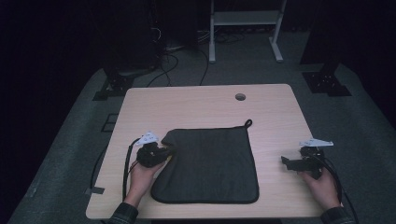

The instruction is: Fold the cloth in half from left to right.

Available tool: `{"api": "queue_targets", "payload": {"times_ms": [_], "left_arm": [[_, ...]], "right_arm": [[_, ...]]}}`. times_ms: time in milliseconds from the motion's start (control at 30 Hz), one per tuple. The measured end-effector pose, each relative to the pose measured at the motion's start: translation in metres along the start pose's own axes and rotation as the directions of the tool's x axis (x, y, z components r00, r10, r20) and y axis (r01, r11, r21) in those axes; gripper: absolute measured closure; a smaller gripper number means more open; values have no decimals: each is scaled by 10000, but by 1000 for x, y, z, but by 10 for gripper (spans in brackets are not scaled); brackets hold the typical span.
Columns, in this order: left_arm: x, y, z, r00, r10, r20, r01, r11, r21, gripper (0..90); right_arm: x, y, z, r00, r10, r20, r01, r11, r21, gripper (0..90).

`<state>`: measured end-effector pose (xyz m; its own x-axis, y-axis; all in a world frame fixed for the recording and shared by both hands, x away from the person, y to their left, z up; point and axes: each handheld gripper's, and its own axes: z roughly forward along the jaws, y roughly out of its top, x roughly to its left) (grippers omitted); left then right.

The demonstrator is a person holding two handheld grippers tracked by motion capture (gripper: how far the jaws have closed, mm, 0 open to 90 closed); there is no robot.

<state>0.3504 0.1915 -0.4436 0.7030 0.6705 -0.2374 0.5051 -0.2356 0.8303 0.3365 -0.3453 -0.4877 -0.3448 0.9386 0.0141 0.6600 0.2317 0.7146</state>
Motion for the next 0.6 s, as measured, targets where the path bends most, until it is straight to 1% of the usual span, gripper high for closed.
{"api": "queue_targets", "payload": {"times_ms": [167,233,367,600], "left_arm": [[-9,9,12,9989,25,467,-22,10000,-69,863],[-15,12,18,9983,166,555,-163,9999,-54,863],[-24,18,31,9958,294,867,-297,9996,18,863],[-37,30,53,9903,375,1334,-378,9993,-1,863]], "right_arm": [[0,0,0,10000,-8,2,8,10000,-1,17],[0,0,0,10000,-11,3,11,10000,-1,17],[0,0,0,10000,-6,0,6,10000,-1,17],[0,0,0,10000,-3,0,3,10000,0,17]]}}
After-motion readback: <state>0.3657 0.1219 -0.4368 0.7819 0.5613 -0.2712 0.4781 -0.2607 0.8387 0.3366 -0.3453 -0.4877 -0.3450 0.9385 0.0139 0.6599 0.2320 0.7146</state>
